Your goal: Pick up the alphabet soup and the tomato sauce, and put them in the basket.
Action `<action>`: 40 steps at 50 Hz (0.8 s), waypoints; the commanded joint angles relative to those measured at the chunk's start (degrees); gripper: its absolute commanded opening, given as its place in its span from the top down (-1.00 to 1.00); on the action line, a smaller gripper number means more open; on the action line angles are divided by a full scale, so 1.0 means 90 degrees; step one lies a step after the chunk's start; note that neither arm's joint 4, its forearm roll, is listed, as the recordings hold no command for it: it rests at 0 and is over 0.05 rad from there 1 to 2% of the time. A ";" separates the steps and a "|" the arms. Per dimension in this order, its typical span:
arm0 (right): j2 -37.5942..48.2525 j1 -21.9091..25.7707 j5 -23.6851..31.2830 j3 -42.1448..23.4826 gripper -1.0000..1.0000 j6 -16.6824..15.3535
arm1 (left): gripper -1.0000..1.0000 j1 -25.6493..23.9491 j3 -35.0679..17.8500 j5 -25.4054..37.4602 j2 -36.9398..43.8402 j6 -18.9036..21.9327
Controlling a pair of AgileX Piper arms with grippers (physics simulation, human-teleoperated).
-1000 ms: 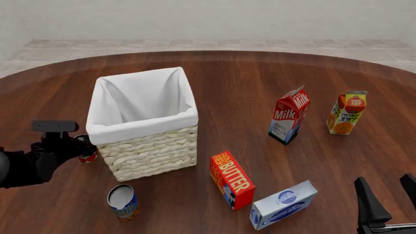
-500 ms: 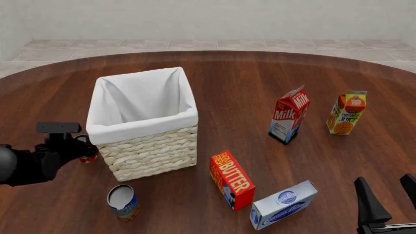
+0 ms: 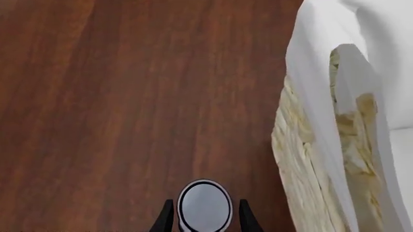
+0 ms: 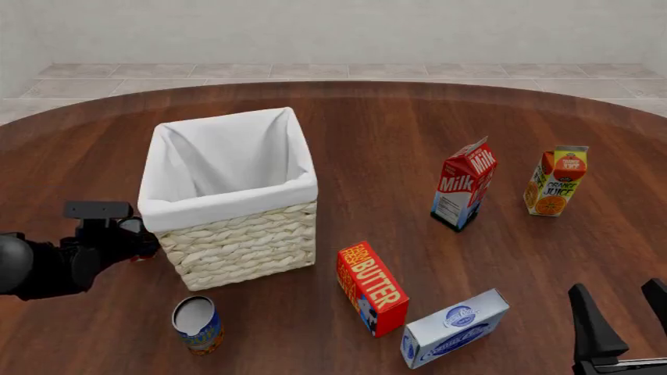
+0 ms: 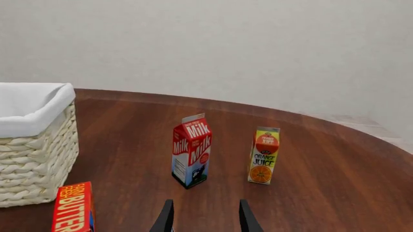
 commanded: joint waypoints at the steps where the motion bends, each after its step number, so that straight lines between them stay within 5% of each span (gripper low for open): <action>1: 0.0000 0.0001 -0.0002 -0.0002 -1.00 -0.0001 | -1.00 0.0049 -0.0026 0.0016 0.0087 0.0022; 11: 0.0000 0.0003 -0.0003 -0.0003 -1.00 -0.0003 | -1.00 0.0084 -0.0084 0.0073 0.0031 0.0050; 12: 0.0000 0.0004 -0.0003 -0.0003 -1.00 -0.0004 | 1.00 0.0109 -0.0105 0.0078 0.0042 0.0031; 40: 0.0000 0.0004 -0.0016 0.0002 -1.00 -0.0017 | 1.00 0.0186 -0.0277 0.0394 -0.0397 0.0122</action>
